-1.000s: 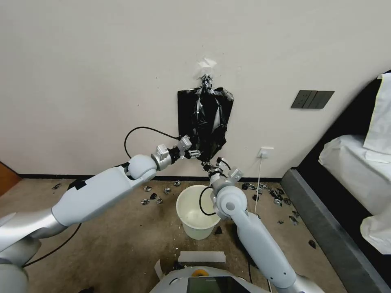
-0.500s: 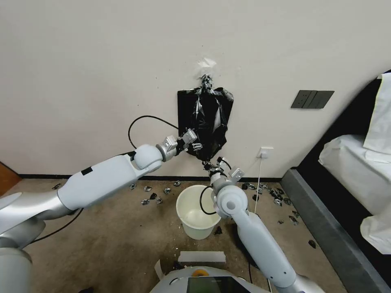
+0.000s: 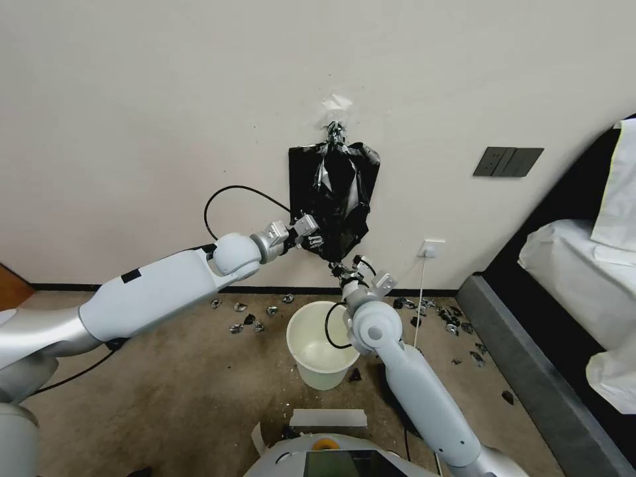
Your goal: Place a trash bag onto the trash bin.
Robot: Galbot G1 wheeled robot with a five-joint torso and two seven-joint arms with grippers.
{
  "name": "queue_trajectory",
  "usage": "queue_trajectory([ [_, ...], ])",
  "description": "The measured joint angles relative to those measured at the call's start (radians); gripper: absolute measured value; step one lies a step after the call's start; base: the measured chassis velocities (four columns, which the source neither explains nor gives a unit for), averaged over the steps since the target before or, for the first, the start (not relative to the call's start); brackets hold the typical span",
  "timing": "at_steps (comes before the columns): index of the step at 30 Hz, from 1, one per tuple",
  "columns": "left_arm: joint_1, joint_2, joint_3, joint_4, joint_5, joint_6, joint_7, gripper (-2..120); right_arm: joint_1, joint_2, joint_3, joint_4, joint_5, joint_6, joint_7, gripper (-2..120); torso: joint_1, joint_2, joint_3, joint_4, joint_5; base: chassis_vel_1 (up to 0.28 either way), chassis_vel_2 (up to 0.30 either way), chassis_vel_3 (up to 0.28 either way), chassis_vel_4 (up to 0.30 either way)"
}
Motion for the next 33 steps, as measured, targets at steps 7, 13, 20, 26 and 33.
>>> queue_trajectory([
  [7, -0.042, -0.029, 0.032, -0.001, -0.013, 0.091, -0.074, 53, -0.001, 0.000, 0.006, -0.003, 0.000, 0.004, -0.002, 0, 0.000, 0.000, 0.000, 0.0000, 0.0000, 0.000, 0.000, 0.000, 0.000],
  [13, -0.071, -0.047, 0.049, -0.026, -0.058, 0.198, -0.141, 52, 0.001, -0.002, 0.010, -0.004, 0.001, 0.008, -0.004, 0, 0.000, 0.000, 0.000, 0.0001, 0.0001, 0.000, 0.000, 0.000, 0.000],
  [20, -0.074, -0.077, 0.063, -0.015, -0.084, 0.235, -0.205, 45, 0.002, -0.008, 0.011, -0.005, 0.003, 0.010, -0.005, 0, 0.000, 0.000, 0.000, 0.0000, 0.0001, 0.000, 0.000, 0.000, 0.000],
  [26, -0.082, -0.099, 0.068, -0.009, -0.127, 0.263, -0.257, 33, 0.002, -0.014, 0.017, -0.004, 0.008, 0.011, -0.006, 0, 0.000, 0.000, 0.000, 0.0001, 0.0001, 0.000, 0.000, 0.000, 0.000],
  [33, -0.094, -0.115, 0.075, -0.012, -0.173, 0.295, -0.317, 15, -0.003, -0.019, 0.023, 0.003, 0.010, 0.012, -0.006, 0, 0.000, 0.000, 0.000, 0.0000, 0.0001, 0.000, 0.000, 0.000, 0.000],
])
